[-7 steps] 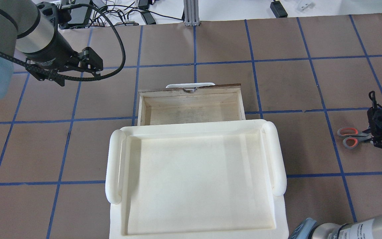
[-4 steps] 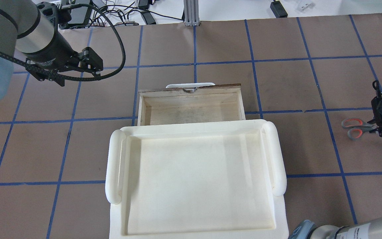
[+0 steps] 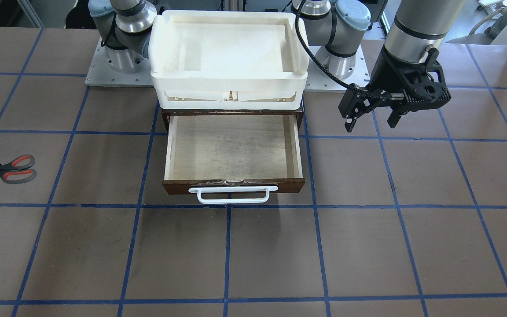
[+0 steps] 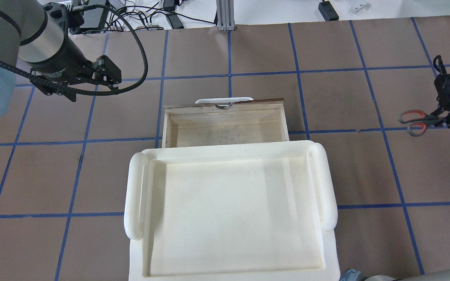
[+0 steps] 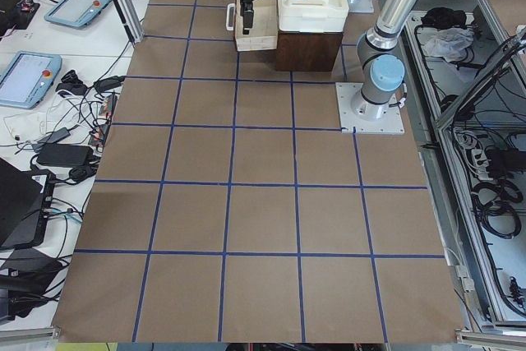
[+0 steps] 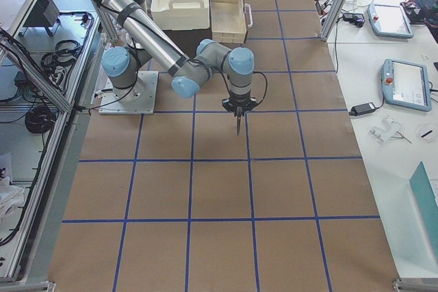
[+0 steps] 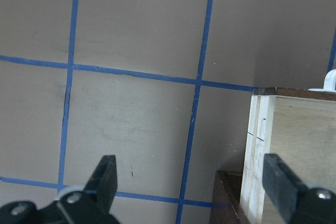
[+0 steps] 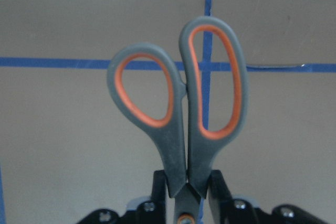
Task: Put scissors in drawer and close it
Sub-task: 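Lift the scissors with the right gripper and carry them over the drawer, then lower the scissors into the drawer and open the right gripper, then raise the right gripper away from the drawer while the left arm moves above the drawer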
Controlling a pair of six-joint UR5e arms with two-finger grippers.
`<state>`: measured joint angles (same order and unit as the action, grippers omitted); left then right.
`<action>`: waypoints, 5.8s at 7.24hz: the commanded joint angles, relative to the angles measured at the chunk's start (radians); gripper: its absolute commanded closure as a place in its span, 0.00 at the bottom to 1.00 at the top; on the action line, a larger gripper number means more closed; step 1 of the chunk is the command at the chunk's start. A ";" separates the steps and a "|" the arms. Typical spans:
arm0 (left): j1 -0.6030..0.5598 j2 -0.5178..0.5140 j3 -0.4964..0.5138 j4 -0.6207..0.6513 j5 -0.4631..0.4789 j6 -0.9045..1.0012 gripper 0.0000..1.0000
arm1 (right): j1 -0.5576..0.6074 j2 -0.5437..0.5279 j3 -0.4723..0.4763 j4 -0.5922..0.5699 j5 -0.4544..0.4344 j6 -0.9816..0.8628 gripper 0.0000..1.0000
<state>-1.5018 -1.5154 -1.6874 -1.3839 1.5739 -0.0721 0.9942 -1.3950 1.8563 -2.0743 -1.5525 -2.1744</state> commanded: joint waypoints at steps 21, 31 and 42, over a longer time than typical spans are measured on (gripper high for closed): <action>-0.002 0.009 -0.020 -0.003 0.009 0.006 0.00 | 1.041 0.106 -0.187 0.080 -0.035 1.139 1.00; -0.006 -0.023 0.001 0.000 0.006 -0.003 0.00 | 1.041 0.096 -0.189 0.080 -0.046 1.220 0.00; -0.175 -0.417 0.377 0.066 0.000 -0.009 0.00 | 0.663 -0.223 -0.192 0.184 -0.055 1.644 0.00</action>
<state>-1.6561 -1.8761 -1.3611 -1.3228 1.5727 -0.0720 1.6779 -1.5880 1.6641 -1.8984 -1.6060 -0.6621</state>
